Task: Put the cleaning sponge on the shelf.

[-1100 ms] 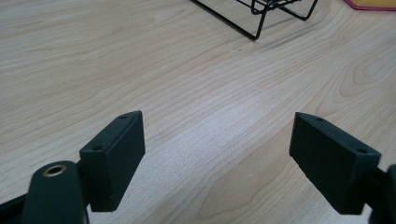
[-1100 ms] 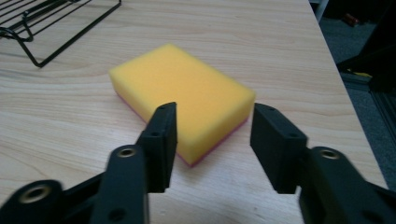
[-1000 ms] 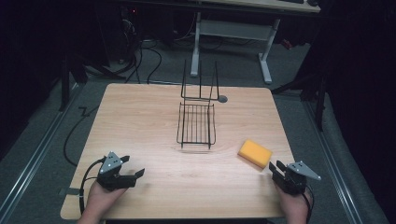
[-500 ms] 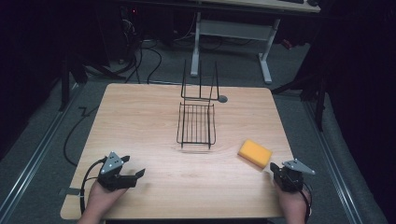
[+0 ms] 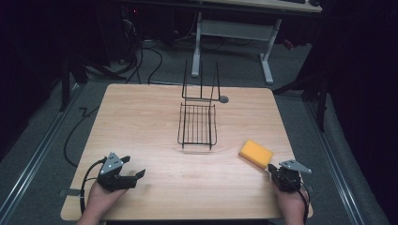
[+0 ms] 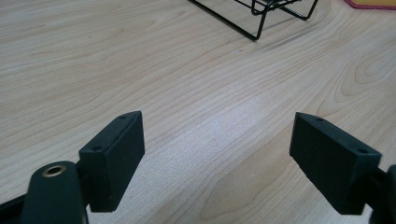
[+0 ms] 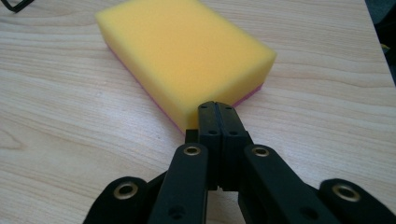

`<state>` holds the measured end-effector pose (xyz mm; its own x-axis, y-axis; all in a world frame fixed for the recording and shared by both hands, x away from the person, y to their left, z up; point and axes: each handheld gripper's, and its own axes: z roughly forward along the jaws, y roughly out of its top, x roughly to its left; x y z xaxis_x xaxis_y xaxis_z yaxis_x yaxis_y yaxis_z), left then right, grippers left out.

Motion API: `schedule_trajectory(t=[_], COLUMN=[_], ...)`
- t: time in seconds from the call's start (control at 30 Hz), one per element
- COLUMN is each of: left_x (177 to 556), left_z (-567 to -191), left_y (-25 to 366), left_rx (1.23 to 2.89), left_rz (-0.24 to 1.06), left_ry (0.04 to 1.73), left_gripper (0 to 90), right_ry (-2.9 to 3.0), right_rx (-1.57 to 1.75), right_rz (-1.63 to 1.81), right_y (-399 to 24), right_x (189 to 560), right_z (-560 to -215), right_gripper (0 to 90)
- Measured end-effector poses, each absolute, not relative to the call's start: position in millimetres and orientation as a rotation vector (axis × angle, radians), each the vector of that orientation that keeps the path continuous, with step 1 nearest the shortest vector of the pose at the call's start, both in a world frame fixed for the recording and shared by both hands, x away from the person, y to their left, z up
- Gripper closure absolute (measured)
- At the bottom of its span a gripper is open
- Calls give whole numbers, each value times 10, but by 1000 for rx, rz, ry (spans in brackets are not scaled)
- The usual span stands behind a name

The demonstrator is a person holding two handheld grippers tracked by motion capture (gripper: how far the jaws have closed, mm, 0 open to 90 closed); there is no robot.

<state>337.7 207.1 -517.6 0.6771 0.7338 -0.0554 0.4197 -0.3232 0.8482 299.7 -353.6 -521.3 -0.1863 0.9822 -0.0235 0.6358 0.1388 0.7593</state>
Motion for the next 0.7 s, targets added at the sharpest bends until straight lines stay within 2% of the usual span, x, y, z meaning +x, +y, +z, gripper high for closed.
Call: schedule_trajectory(t=[0.7], left_x=[3380], left_z=[-5179], left_y=[2062], left_rx=[1965], left_rz=[424], left_ry=[893], left_gripper=[187], right_ry=[1999], right_rx=[1427], right_rz=[870], right_y=[-3218], right_x=[3026], right_z=[-5214], right_gripper=[900])
